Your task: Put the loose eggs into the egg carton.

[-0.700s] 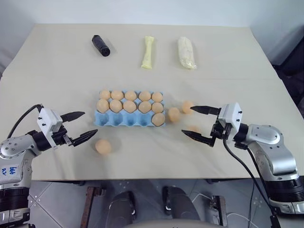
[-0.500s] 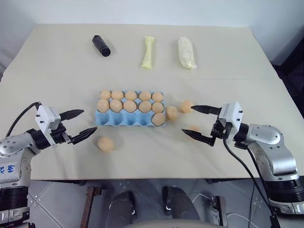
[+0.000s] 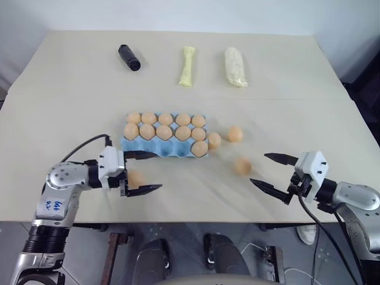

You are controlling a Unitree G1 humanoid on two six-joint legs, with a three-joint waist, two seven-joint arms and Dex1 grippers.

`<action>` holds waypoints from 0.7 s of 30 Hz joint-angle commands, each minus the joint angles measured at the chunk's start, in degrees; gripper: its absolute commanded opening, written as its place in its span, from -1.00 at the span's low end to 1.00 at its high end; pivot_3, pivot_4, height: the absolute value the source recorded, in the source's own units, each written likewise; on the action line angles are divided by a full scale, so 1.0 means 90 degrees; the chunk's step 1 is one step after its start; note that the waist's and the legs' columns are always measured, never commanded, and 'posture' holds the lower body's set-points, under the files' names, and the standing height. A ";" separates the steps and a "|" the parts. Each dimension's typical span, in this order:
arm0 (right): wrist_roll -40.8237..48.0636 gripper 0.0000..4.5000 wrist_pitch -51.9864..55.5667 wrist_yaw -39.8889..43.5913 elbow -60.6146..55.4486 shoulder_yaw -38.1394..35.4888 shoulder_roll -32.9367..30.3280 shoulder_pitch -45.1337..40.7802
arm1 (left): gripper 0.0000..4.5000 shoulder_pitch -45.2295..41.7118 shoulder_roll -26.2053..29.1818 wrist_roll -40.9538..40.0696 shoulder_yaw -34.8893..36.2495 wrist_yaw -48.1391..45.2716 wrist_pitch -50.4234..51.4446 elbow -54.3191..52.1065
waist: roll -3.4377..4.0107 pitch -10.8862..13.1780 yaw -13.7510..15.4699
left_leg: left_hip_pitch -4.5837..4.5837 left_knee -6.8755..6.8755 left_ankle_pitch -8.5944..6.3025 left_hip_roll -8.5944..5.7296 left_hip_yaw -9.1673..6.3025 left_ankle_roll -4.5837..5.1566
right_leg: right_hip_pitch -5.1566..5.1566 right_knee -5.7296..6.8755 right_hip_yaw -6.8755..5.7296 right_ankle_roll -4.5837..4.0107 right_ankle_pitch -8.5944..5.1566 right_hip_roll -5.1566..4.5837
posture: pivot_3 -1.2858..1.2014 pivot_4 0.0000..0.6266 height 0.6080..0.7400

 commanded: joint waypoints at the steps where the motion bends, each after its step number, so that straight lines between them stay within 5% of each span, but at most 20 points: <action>1: -0.0223 1.00 -0.0044 -0.0159 0.0310 0.0319 0.0146 -0.0366 | 0.99 -0.0073 0.0060 0.0053 0.0080 -0.0088 -0.0219 0.0016 | 0.0000 0.0000 -0.0039 | 0.0001 0.0001 0.0003 0.0001 -0.0001 0.0006 | 0.0000 0.0004 -0.0001 -0.0005 0.0003 0.0000 | 0.03 -0.52 1.00; 10: -0.0590 1.00 -0.0210 -0.0129 0.1286 0.1078 0.0594 -0.1312 | 0.99 0.0129 0.0233 -0.0019 0.0329 0.0105 -0.0145 -0.0198 | 0.0001 0.0000 -0.0067 | 0.0005 0.0002 0.0022 0.0009 -0.0013 0.0034 | -0.0004 0.0036 -0.0003 -0.0013 0.0009 -0.0012 | 0.03 -0.52 1.00; 13: -0.0582 0.74 -0.0279 -0.0081 0.1469 0.1190 0.0739 -0.1481 | 1.00 0.0228 0.0230 -0.0084 0.0438 0.0232 -0.0051 -0.0311 | 0.0001 0.0000 -0.0066 | 0.0004 -0.0001 0.0021 0.0011 -0.0014 0.0034 | -0.0005 0.0036 -0.0004 -0.0012 0.0009 -0.0015 | 0.03 -0.52 1.00; 18: -0.0606 -0.03 -0.0427 0.0042 0.1594 0.1267 0.0838 -0.1690 | 1.00 0.0368 0.0255 -0.0096 0.0572 0.0394 0.0017 -0.0444 | 0.0002 0.0000 -0.0069 | 0.0004 -0.0004 0.0020 0.0011 -0.0013 0.0030 | -0.0007 0.0035 -0.0005 -0.0010 0.0010 -0.0015 | 0.03 -0.52 1.00; 21: -0.0414 -0.17 -0.0304 0.0148 0.1311 0.1285 0.0860 -0.1841 | 1.00 0.0446 0.0193 -0.0162 0.0761 0.0640 0.0113 -0.0500 | 0.0002 0.0000 -0.0071 | 0.0004 -0.0005 0.0019 0.0012 -0.0013 0.0029 | -0.0007 0.0035 -0.0006 -0.0010 0.0010 -0.0014 | 0.03 -0.52 1.00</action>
